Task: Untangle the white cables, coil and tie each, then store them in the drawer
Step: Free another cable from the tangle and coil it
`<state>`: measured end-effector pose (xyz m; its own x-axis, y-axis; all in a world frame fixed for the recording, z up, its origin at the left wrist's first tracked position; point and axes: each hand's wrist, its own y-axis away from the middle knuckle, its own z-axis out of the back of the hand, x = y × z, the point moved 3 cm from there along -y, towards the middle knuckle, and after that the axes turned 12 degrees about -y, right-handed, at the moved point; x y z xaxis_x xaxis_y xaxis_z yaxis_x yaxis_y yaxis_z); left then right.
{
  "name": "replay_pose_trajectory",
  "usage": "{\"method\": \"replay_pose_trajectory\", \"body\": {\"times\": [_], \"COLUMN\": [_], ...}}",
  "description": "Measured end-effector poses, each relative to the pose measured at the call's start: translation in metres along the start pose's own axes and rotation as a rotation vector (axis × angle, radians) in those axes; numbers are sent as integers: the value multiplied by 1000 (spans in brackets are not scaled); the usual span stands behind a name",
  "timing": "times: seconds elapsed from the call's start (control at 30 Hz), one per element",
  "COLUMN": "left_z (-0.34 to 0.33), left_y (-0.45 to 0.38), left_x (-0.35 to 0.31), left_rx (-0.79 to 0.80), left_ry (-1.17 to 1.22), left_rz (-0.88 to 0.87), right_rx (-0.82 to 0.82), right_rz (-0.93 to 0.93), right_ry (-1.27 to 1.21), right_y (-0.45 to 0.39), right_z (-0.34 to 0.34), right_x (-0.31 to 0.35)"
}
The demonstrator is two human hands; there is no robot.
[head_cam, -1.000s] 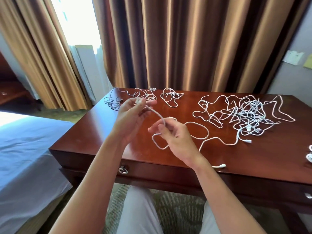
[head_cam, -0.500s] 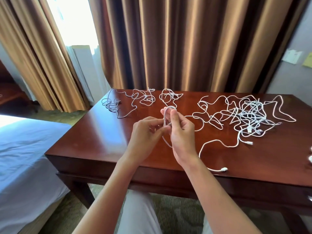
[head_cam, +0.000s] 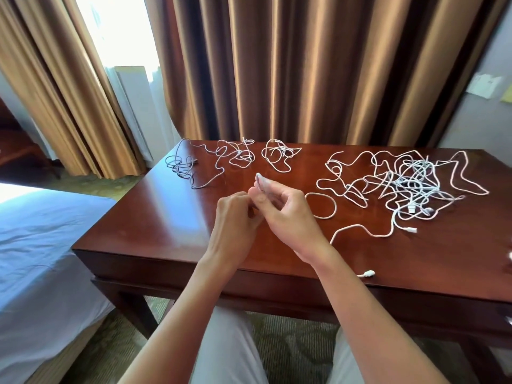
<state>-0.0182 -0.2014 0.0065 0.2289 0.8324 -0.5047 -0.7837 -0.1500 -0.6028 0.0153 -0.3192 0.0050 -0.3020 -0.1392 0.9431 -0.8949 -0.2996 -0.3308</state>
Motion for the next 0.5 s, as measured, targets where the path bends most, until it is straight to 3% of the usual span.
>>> {"method": "replay_pose_trajectory", "body": {"times": [0.1,0.3,0.4,0.5], "left_z": [2,4,5,8], "left_y": [1,-2,0,0], "left_x": [5,6,12,15], "left_rx": [-16,227,347,365], "left_ry": [154,957,1181,1289], "left_rz": [132,640,814,933], "right_rx": [-3,93,111,162], "right_rz": [-47,-3,62,143], "right_ry": [-51,116,235,413], "right_y": [4,20,22,21], "right_z": [6,12,13,9], "right_x": [-4,-19,-17,-17]}}
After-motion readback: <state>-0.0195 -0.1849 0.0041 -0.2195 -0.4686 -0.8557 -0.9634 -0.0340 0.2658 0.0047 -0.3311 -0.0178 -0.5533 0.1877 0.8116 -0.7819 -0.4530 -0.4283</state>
